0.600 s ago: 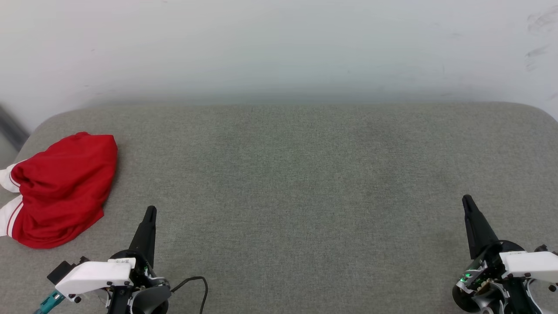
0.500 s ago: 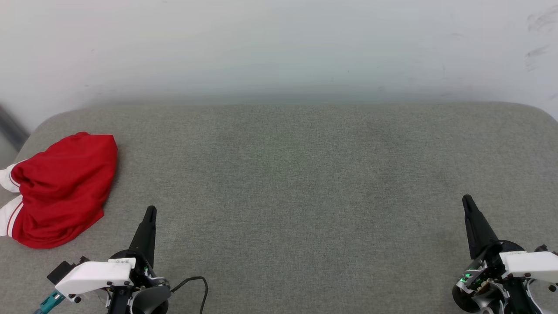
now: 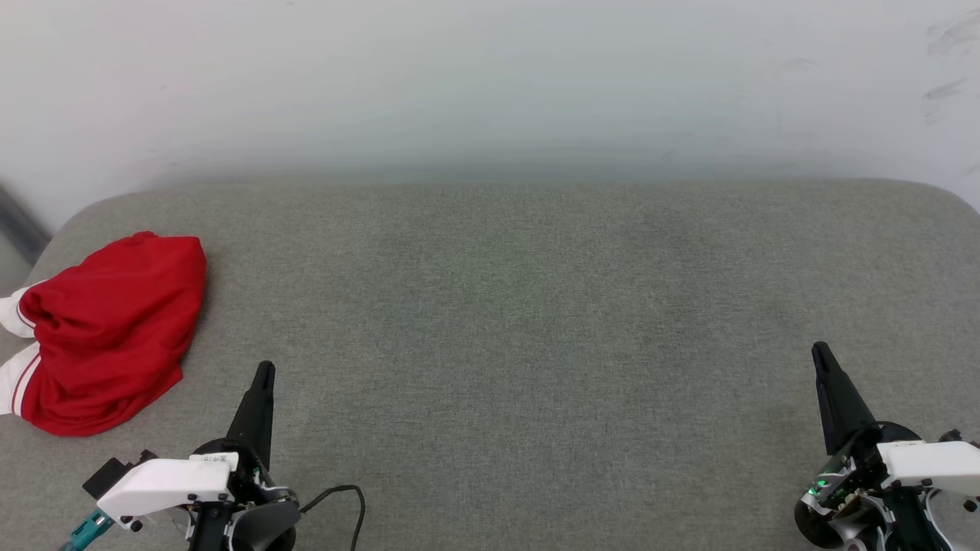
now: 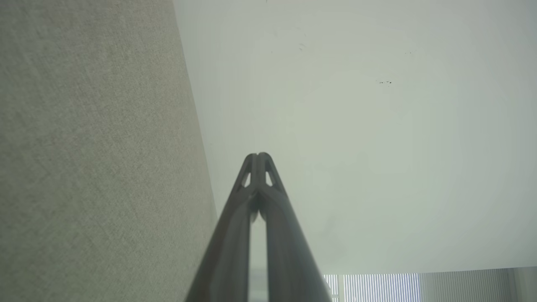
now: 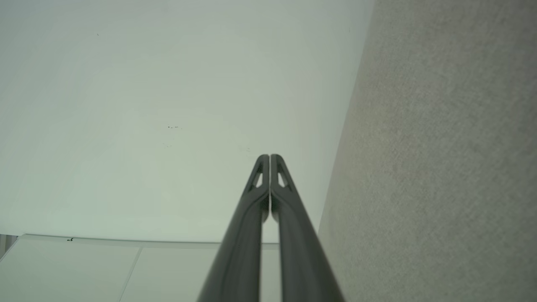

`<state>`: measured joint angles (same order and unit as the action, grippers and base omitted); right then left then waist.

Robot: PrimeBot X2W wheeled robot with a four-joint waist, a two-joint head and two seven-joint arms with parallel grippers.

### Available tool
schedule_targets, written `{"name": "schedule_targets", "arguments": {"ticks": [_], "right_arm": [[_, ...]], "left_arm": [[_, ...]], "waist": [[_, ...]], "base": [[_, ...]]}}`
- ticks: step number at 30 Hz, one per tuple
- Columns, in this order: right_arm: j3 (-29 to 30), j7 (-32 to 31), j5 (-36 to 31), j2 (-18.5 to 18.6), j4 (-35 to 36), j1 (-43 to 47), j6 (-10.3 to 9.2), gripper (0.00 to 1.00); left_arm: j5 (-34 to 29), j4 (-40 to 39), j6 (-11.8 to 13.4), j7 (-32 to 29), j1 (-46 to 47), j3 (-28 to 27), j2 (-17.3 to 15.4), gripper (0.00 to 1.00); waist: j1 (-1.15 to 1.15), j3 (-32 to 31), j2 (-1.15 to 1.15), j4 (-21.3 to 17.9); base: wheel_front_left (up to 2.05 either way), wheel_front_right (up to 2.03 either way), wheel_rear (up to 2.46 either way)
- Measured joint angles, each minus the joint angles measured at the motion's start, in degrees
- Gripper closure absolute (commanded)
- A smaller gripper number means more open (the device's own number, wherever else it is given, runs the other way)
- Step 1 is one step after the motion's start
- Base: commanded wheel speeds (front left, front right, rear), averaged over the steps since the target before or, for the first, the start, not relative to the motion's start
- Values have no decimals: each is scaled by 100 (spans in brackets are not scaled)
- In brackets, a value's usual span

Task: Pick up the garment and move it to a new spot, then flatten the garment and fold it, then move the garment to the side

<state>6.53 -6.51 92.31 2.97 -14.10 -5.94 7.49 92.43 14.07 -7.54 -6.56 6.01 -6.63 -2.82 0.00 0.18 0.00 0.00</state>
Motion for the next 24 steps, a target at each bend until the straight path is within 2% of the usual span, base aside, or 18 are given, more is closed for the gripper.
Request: {"name": "schedule_targets", "arguments": {"ticks": [20, 21, 24], "right_arm": [[0, 0, 0, 0, 0, 0, 0, 100], [0, 0, 0, 0, -2, 0, 0, 0], [-8, 0, -1, -4, -140, 121, 0, 0]], "left_arm": [[0, 0, 0, 0, 0, 0, 0, 100], [0, 2, 0, 0, 0, 0, 0, 0], [0, 146, 5, 1, -115, 21, 13, 0]], "waist": [[0, 0, 0, 0], [0, 0, 0, 0], [0, 0, 0, 0]], "base": [[0, 0, 0], [0, 0, 0], [0, 0, 0]]}}
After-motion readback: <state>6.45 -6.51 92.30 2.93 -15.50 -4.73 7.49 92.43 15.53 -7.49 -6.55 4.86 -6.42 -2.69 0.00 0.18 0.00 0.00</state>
